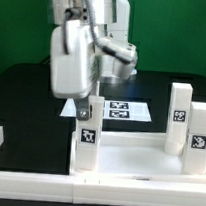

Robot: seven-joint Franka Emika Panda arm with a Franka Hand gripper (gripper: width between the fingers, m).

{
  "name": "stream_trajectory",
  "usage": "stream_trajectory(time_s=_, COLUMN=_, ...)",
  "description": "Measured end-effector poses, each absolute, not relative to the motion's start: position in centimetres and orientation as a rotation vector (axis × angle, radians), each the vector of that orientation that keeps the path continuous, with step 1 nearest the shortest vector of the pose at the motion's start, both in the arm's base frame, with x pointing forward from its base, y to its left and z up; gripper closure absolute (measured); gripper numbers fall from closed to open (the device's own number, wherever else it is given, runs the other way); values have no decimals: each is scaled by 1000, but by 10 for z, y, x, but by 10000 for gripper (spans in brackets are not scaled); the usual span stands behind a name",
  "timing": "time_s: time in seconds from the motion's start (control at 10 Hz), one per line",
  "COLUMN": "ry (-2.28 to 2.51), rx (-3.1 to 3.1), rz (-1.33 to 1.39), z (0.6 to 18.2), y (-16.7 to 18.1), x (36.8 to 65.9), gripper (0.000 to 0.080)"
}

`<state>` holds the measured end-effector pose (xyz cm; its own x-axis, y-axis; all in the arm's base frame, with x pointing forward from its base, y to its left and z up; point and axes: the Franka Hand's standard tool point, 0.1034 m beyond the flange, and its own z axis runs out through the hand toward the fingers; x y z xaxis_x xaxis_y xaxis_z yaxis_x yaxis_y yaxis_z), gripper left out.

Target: Assemble desk

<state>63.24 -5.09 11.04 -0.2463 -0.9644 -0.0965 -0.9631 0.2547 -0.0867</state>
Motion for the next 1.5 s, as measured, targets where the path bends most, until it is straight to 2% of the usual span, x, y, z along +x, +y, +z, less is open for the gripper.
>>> stream_trajectory(time_s=0.2, ry=2476, rx=-1695, rz=3, z=110, y=-51, x=632, gripper=514)
stream_trajectory(time_s=0.4, ry=2352, rx=-1865, rz=-27, z=110, y=-50, x=633, gripper=514)
stream_trajectory(time_s=0.5, ry=2153, rx=-2082, rz=-76, z=109, y=-45, x=636, gripper=440)
stream_trajectory(time_s=0.6, ry=1926, rx=-2297, rz=-93, z=108, y=-41, x=636, gripper=254)
stream_trajectory(time_s=0.7, ry=1811, rx=-2392, rz=-100, z=107, y=-39, x=636, gripper=254)
stream_trajectory(time_s=0.8, ry=1763, rx=-2432, rz=-105, z=107, y=-40, x=636, gripper=172)
stream_trajectory(time_s=1.1, ry=1416, rx=-2666, rz=-135, z=107, y=-42, x=635, gripper=151)
stream_trajectory(time_s=1.2, ry=1055, rx=-2846, rz=-166, z=108, y=-46, x=636, gripper=150)
stream_trajectory(time_s=1.3, ry=948, rx=-2884, rz=-171, z=107, y=-49, x=636, gripper=150)
stream_trajectory(time_s=1.4, ry=1045, rx=-2848, rz=-164, z=107, y=-48, x=636, gripper=150)
stream_trajectory(time_s=1.5, ry=1056, rx=-2844, rz=-164, z=107, y=-48, x=636, gripper=233)
